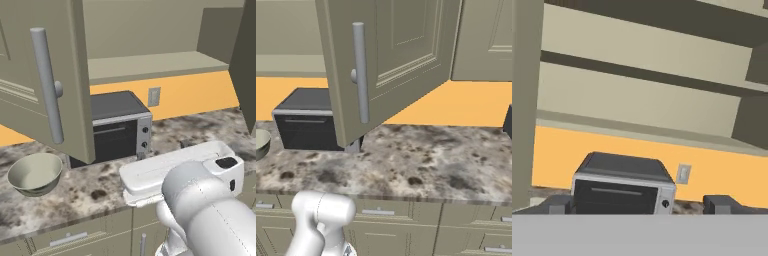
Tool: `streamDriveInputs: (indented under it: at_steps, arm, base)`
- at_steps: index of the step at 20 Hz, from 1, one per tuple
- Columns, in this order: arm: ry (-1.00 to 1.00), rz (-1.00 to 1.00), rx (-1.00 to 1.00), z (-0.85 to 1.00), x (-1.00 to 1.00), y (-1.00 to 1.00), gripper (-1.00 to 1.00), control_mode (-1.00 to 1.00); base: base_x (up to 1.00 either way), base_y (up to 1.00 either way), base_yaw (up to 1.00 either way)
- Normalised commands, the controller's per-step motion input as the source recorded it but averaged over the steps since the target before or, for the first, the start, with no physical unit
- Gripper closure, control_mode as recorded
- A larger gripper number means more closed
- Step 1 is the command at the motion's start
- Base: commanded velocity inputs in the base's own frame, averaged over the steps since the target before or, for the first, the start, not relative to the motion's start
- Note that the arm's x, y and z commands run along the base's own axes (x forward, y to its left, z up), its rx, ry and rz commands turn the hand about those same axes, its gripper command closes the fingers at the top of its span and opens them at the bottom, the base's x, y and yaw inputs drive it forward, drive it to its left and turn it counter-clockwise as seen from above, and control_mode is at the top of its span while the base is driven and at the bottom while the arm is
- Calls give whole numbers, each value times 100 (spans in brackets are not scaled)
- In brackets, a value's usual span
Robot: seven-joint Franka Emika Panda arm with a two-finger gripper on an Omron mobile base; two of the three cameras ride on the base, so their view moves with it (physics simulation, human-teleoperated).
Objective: Open the cabinet and move the ladle to the pot. Then close the cabinet.
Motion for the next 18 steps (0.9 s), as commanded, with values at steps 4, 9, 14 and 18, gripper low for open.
streamDriveInputs:
  at_steps: [4, 9, 14, 18]
  arm:
    - [-31, -1, 2, 0, -58, 58, -100, -100]
    - [-24, -3, 3, 0, -32, 59, -100, -100]
    - [-20, -6, 3, 0, -1, 61, -100, -100]
    - [-15, -8, 2, 0, 11, 65, -100, -100]
  base:
    - [0, 0, 0]
    - [0, 0, 0]
    - [0, 0, 0]
    - [0, 0, 0]
